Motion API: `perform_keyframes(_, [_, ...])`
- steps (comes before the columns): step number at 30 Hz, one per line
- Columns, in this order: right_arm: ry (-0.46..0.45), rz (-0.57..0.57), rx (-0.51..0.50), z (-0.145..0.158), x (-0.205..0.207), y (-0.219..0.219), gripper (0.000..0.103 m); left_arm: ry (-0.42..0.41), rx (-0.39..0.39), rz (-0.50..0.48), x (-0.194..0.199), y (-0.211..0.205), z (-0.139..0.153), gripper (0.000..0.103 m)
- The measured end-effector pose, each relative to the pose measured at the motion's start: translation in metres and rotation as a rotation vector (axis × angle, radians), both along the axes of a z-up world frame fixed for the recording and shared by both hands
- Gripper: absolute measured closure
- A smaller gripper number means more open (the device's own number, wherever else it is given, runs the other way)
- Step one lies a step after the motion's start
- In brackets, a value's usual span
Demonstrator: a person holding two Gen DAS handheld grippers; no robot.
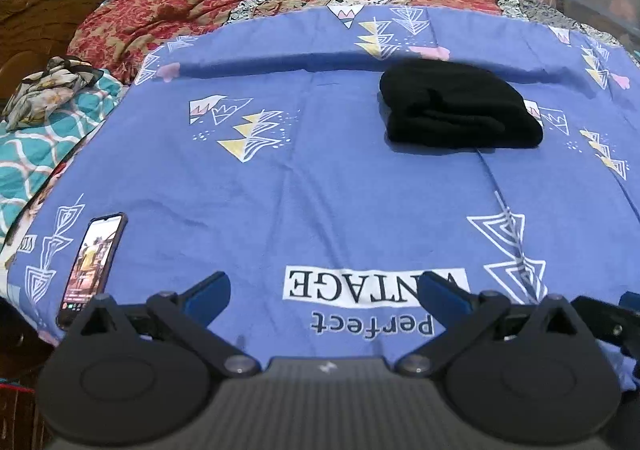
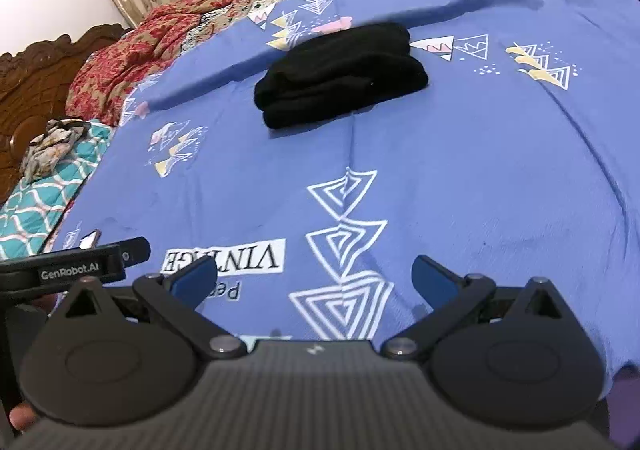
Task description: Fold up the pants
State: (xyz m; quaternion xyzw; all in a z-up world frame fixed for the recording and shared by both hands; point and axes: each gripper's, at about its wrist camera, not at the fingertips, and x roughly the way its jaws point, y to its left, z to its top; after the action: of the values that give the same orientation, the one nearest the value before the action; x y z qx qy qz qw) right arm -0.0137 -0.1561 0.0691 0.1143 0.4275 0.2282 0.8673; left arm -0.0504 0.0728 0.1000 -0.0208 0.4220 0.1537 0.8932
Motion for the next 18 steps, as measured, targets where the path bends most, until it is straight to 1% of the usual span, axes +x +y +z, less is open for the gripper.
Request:
perform_keyframes(6, [0.005, -0.018, 0.023, 0.004, -0.012, -0.010, 0.000, -0.002, 0.018, -0.032, -0.004, -0.011, 0.003, 0.000])
perform_keyframes(10, [0.026, -0.042, 0.048, 0.001, -0.015, -0.016, 0.000, -0.002, 0.064, -0.043, -0.005, -0.019, 0.005, 0.000])
perform_keyframes(13, [0.048, -0.044, 0.061, -0.002, -0.016, -0.018, 0.000, 0.000, 0.088, -0.037, -0.005, -0.021, 0.005, 0.000])
perform_keyframes(18, [0.061, -0.015, 0.072, -0.004, -0.019, -0.015, 0.000, 0.007, 0.143, -0.004, -0.005, -0.021, 0.006, 0.000])
